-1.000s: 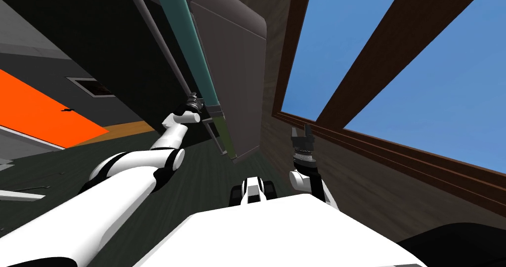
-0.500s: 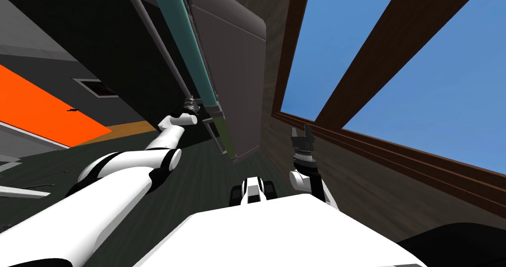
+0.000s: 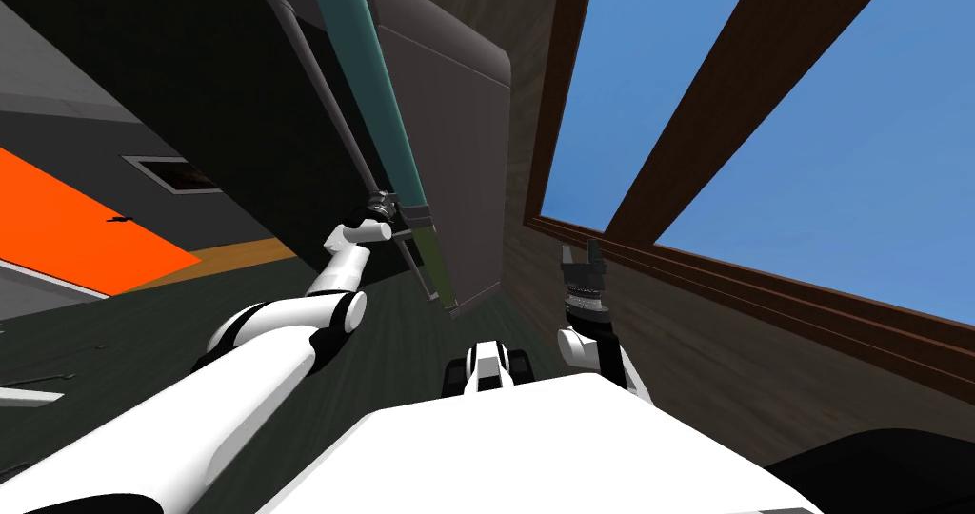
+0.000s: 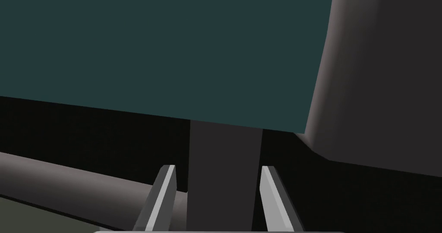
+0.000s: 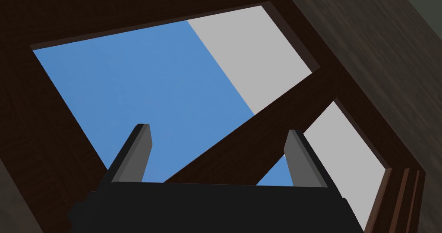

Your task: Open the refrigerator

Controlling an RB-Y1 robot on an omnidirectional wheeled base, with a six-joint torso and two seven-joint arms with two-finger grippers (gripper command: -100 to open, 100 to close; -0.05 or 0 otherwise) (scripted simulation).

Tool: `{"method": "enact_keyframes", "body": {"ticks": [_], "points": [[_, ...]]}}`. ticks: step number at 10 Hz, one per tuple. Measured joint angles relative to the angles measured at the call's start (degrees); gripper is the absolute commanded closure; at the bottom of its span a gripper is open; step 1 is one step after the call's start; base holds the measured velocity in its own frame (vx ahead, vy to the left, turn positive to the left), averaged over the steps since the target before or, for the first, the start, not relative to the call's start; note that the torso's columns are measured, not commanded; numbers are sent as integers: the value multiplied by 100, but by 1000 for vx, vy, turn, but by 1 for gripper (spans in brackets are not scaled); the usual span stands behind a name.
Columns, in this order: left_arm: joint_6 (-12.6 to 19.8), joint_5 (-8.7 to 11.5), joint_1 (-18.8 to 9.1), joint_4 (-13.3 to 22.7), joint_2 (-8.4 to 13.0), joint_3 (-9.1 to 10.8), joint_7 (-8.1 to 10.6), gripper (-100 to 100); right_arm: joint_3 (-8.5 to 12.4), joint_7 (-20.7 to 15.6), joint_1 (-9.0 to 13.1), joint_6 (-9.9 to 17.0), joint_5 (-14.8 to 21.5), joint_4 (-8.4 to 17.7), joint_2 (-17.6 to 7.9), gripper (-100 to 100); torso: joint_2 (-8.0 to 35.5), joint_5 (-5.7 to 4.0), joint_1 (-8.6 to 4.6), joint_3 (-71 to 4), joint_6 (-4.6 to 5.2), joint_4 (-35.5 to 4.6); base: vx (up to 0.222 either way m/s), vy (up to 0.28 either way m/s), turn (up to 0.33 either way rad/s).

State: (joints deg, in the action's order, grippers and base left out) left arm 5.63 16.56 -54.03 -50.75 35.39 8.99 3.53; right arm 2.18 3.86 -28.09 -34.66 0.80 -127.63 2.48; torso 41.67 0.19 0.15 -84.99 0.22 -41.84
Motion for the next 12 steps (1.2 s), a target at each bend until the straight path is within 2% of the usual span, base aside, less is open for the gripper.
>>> {"method": "enact_keyframes", "body": {"ticks": [1, 2, 4, 6, 7, 8, 10, 12], "points": [[43, -8, 17, -140, -56, 3, -28, 100, 0, 0, 0, 0, 0, 0, 0, 0, 1, -15, -21, -1, 7, -13, 22, 73, -97], [210, -140, 181, -450, -213, 216, -130, 100, 0, 0, 0, 0, 0, 0, 0, 0, -4, -7, -12, -2, 12, 2, 17, 79, -60], [409, -228, 271, -852, -434, 361, -245, 100, 0, 0, 0, 0, 0, 0, 0, 0, -7, -29, -50, -7, 26, -11, 11, 46, -53], [674, -413, 410, -1248, -712, 656, -435, 100, 0, 0, 0, 0, 0, 0, 0, 0, -16, -26, -47, -13, 38, 1, 6, 50, -20], [791, -455, 463, -1513, -812, 713, -468, 100, 0, 0, 0, 0, 0, 0, 0, 0, -3, -38, -64, -4, 38, -16, 19, 67, -124], [894, -566, 564, -1713, -959, 896, -575, 100, -1, 0, 1, 0, 0, 0, 0, 0, -5, -27, -53, -4, 40, 2, 22, 73, -70], [1025, -667, 656, -2099, -1213, 1037, -697, 100, 0, 0, 0, 0, 0, 0, 1, 0, -1, -39, -74, -2, 42, -11, 7, 42, -50], [1282, -839, 787, -2496, -1487, 1334, -889, 100, 0, 0, 0, 0, 0, 0, 0, 0, -1, -24, -56, 1, 35, 7, 10, 57, -37]]}}
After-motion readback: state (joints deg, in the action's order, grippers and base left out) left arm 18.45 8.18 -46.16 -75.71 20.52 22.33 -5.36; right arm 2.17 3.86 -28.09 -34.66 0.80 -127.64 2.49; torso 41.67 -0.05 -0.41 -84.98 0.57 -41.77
